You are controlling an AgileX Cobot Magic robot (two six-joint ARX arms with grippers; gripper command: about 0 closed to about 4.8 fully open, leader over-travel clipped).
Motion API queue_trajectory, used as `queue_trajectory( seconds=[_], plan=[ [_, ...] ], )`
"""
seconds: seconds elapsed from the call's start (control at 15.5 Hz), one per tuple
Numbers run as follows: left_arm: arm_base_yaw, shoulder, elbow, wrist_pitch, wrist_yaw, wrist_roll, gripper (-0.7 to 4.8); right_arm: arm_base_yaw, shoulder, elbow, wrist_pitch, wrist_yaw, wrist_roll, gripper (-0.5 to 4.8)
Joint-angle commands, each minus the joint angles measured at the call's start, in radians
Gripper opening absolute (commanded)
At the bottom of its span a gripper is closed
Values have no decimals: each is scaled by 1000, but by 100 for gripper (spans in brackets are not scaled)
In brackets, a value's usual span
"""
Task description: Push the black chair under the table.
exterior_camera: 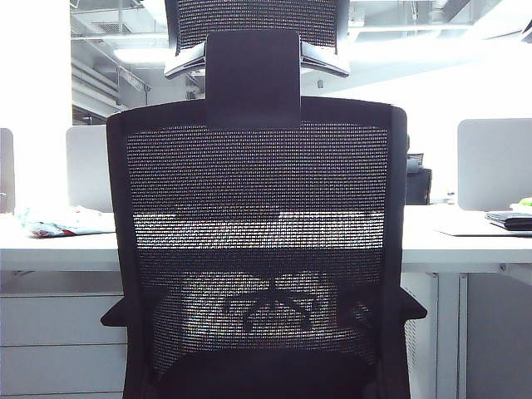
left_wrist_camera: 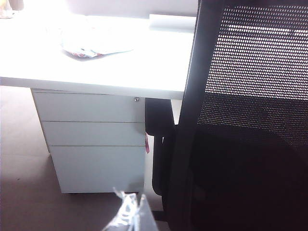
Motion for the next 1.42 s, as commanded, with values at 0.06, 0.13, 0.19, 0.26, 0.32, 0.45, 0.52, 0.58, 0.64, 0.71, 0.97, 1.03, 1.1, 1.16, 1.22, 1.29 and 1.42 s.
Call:
queue_trajectory(
  seconds=[0.06, 0.13, 0.19, 0.26, 0.32, 0.45, 0.52, 0.58, 0.64, 0.71, 0.97, 1.03, 1.1, 1.16, 1.22, 1.29, 1.42],
  plan=[
    [0, 0, 0, 13, 4, 4, -5, 6, -32, 2, -24, 44, -84, -1],
    [0, 0, 0, 13, 4, 4, -5, 6, -73, 2, -69, 137, -130, -1],
    [0, 0, 0, 13, 4, 4, -5, 6, -143, 0, -159, 312, -139, -1],
    [0, 0, 0, 13, 4, 4, -5, 2, -195, -10, -209, 406, -163, -1],
    [0, 0, 0, 12, 4, 4, -5, -8, -237, -31, -222, 442, -193, -1],
    [0, 0, 0, 12, 4, 4, -5, -39, -332, -102, -220, 433, -309, -1],
    [0, 0, 0, 12, 4, 4, -5, -72, -426, -176, -220, 368, -378, -1],
    [0, 0, 0, 13, 4, 4, -5, -113, -500, -237, -220, 326, -380, -1],
    [0, 0, 0, 12, 4, 4, -5, -136, -536, -268, -220, 309, -373, -1],
    [0, 0, 0, 12, 4, 4, -5, -172, -587, -309, -220, 267, -364, -1],
    [0, 0, 0, 12, 4, 4, -5, -198, -726, -439, -212, 145, -360, -1],
    [0, 0, 0, 12, 4, 4, -5, -198, -743, -470, -205, 125, -333, -1],
    [0, 0, 0, 12, 4, 4, -5, -200, -743, -490, -206, 105, -316, -1],
    [0, 0, 0, 12, 4, 4, -5, -199, -743, -507, -206, 74, -316, -1],
    [0, 0, 0, 12, 4, 4, -5, -203, -743, -506, -220, 41, -317, -1],
    [0, 0, 0, 12, 4, 4, -5, -205, -743, -506, -220, 28, -320, -1],
    [0, 0, 0, 12, 4, 4, -5, -205, -743, -506, -211, 34, -320, -1]
  ],
)
